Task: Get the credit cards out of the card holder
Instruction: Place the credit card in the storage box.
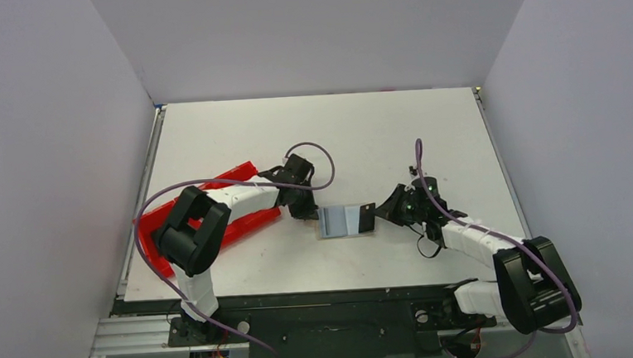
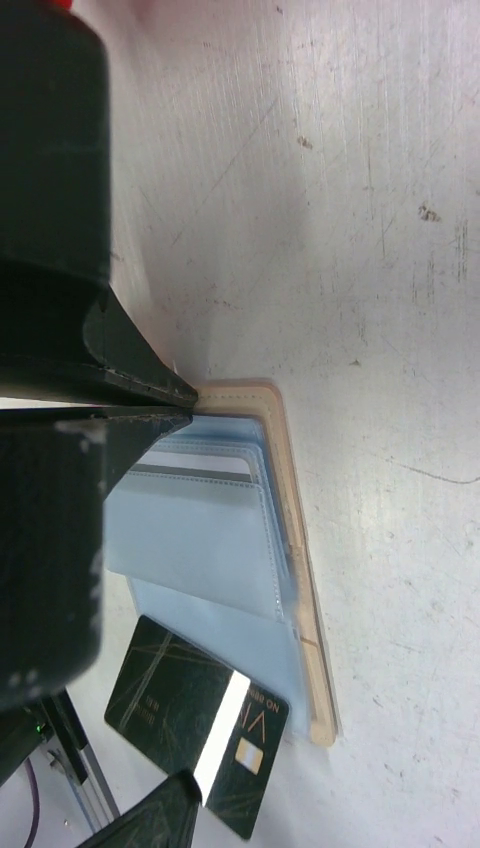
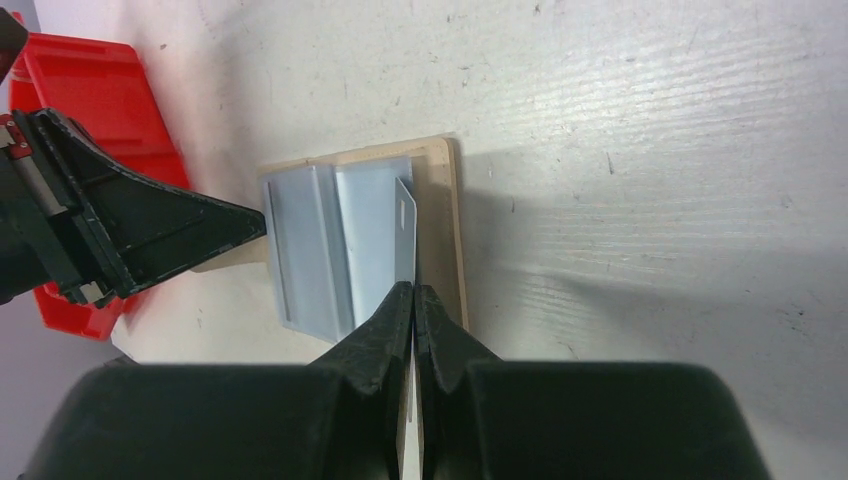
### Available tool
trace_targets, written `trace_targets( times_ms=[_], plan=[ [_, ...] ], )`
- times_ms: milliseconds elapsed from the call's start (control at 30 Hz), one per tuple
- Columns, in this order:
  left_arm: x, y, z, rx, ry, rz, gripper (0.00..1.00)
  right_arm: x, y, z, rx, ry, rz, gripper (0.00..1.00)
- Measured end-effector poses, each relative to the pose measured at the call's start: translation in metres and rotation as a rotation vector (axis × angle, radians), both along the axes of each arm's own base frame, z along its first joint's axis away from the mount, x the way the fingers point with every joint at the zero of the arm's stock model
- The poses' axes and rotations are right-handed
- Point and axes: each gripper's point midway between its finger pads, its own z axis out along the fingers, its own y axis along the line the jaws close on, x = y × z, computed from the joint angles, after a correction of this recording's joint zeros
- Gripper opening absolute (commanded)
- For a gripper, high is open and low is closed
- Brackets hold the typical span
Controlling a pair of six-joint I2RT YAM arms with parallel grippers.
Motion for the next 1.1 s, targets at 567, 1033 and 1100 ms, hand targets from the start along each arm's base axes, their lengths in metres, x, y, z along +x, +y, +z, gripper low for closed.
trace_targets(
  times_ms=[567, 1033, 1100],
  plan=[
    [0.014, -0.016, 0.084, -0.142, -0.118, -0.042, 0.41, 0.013, 0.009, 0.05, 0.05, -0.068, 0.017, 0.0],
    [0.02, -0.014, 0.157, -0.63, -0.182, -0.044, 0.45, 0.02, 0.039, 0.105, 0.279, -0.107, 0.063, 0.0],
    [0.017, -0.016, 0.16, -0.67, -0.172, -0.057, 0.45, 0.02, 0.045, 0.116, 0.33, -0.116, 0.071, 0.0]
  ],
)
